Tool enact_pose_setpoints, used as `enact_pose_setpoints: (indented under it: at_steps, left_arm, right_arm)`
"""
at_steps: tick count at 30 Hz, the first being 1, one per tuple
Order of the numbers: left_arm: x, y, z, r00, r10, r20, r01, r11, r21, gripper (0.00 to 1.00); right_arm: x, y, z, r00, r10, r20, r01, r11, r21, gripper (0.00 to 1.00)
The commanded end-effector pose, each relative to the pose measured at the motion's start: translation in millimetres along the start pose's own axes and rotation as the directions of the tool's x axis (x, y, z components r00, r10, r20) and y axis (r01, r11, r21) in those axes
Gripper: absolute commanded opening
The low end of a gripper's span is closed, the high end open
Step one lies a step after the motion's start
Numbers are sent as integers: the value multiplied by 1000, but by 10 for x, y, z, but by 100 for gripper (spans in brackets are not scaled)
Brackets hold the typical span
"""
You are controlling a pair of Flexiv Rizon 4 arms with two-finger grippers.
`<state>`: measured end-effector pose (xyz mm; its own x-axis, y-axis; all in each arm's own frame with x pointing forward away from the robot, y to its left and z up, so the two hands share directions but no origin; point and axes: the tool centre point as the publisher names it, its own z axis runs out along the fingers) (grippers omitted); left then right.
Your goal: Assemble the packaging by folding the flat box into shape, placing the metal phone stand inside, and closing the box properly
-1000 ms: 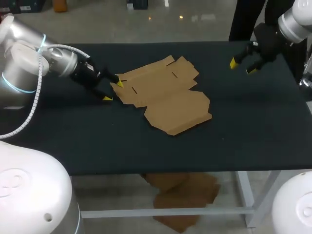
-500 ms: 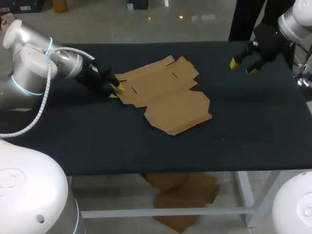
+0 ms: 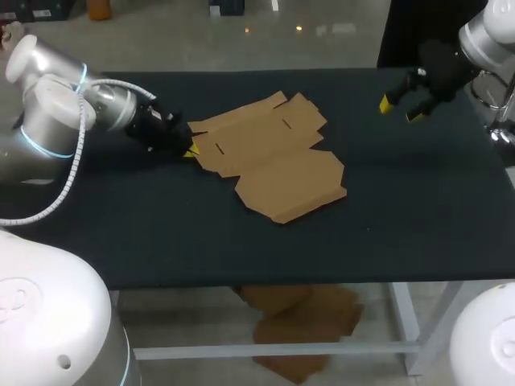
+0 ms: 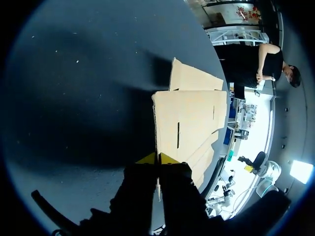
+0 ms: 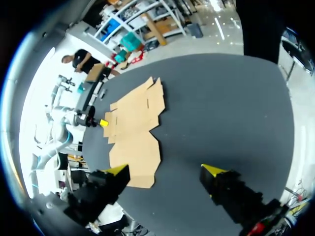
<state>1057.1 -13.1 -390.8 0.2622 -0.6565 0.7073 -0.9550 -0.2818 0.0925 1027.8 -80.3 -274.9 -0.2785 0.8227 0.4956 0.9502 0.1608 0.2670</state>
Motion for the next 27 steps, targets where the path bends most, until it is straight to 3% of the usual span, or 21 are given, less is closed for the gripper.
enact_pose_setpoints:
  at_steps: [1, 7, 15, 27]
  left_arm:
    - [-13, 23, -33, 1000, -2, -6, 2, 1000, 0, 0]
    - [4, 75, -65, 999, 36, -11, -36, 998, -50, 0]
    - [93, 181, -150, 982, 186, 45, -177, 972, -156, 0]
    - [288, 210, -143, 866, 450, 216, -373, 871, -321, 0]
  right_arm:
    - [2, 5, -15, 1000, 0, -1, 0, 1000, 5, 100]
    - [2, 5, -15, 1000, 0, -1, 0, 1000, 5, 100]
    - [2, 5, -15, 1000, 0, -1, 0, 1000, 5, 100]
    - [2, 5, -15, 1000, 0, -1, 0, 1000, 5, 100]
